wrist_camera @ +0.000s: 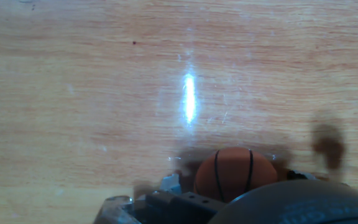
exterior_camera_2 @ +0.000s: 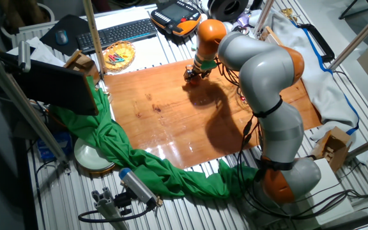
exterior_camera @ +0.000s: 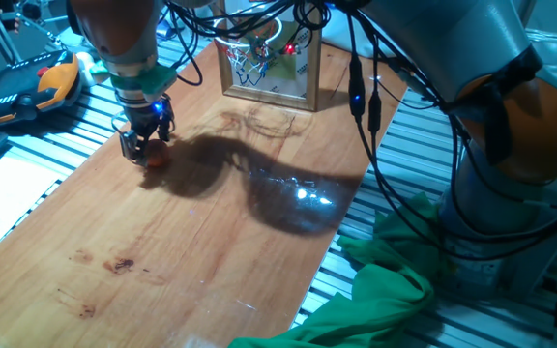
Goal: Grab a basketball, release it and shoot it into the basket
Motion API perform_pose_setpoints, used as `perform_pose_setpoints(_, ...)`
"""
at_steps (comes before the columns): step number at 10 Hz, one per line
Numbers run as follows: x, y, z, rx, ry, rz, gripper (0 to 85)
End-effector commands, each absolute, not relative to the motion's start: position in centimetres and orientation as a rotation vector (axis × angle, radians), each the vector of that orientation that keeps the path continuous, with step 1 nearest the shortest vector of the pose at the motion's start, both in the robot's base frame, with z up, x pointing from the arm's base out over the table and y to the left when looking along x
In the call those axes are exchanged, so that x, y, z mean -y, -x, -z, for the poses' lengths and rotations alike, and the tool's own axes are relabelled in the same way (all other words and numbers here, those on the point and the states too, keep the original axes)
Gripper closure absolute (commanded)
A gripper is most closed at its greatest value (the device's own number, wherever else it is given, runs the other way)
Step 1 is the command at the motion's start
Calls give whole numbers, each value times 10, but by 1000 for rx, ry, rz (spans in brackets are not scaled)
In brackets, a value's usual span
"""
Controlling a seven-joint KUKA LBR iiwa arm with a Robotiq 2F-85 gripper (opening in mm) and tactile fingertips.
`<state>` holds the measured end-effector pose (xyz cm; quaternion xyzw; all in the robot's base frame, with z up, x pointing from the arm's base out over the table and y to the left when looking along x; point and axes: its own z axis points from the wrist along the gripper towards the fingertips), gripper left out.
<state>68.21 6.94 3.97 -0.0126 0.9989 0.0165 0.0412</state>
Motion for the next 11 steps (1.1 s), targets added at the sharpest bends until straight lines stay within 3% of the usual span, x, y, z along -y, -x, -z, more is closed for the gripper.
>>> perform_pose_setpoints(1, -69, -682, -39, -3057, 39, -50, 27)
perform_pose_setpoints(7, -69, -682, -37, -3057, 53, -50, 137)
perform_pose_setpoints(11, -69, -682, -42, -3077, 105, -77, 657)
